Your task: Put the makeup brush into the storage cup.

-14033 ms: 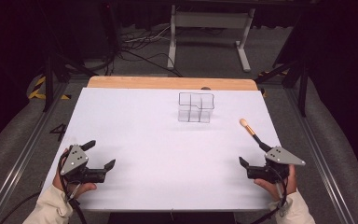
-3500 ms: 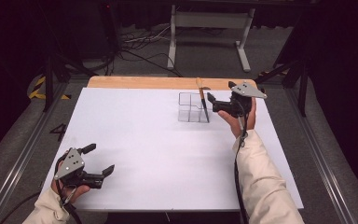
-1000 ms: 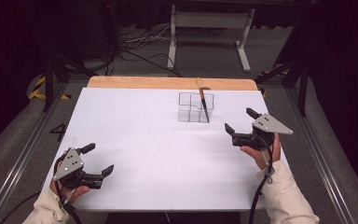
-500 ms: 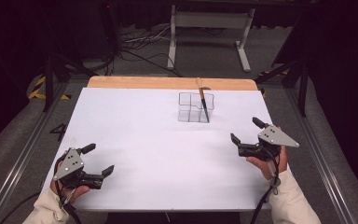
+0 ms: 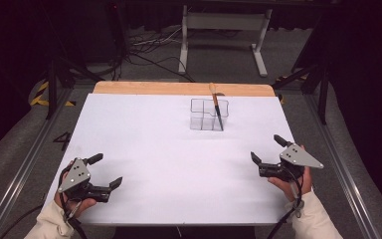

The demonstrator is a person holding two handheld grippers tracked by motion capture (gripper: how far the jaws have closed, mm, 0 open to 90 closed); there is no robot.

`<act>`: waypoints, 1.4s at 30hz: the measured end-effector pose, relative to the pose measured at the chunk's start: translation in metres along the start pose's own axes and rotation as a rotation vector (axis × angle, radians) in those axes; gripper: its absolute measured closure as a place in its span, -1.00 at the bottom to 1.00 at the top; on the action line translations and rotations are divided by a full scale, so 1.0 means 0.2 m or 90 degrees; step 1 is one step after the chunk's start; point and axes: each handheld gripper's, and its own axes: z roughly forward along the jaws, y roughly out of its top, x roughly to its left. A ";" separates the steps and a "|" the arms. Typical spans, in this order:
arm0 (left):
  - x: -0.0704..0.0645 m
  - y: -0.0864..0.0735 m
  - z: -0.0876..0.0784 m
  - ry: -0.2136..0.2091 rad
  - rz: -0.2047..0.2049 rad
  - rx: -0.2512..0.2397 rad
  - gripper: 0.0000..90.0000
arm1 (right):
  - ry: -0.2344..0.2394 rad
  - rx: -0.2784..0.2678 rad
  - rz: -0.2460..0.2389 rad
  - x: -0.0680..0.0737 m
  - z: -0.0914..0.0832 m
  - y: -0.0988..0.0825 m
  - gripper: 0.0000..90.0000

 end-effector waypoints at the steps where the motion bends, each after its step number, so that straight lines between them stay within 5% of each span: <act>1: 0.00 0.00 0.00 -0.001 0.001 0.001 -0.94 | -0.001 0.001 0.000 0.00 0.00 -0.01 -0.86; 15: 0.00 0.00 0.01 0.001 -0.003 0.002 -0.94 | -0.015 0.015 -0.010 0.01 -0.07 -0.11 -0.86; 28: 0.01 0.00 0.02 -0.001 -0.002 0.003 -0.94 | -0.030 0.028 0.017 -0.02 -0.14 -0.21 -0.84; 42: 0.00 0.01 0.01 0.006 0.003 0.002 -0.94 | -0.022 0.023 0.030 -0.01 -0.14 -0.22 -0.82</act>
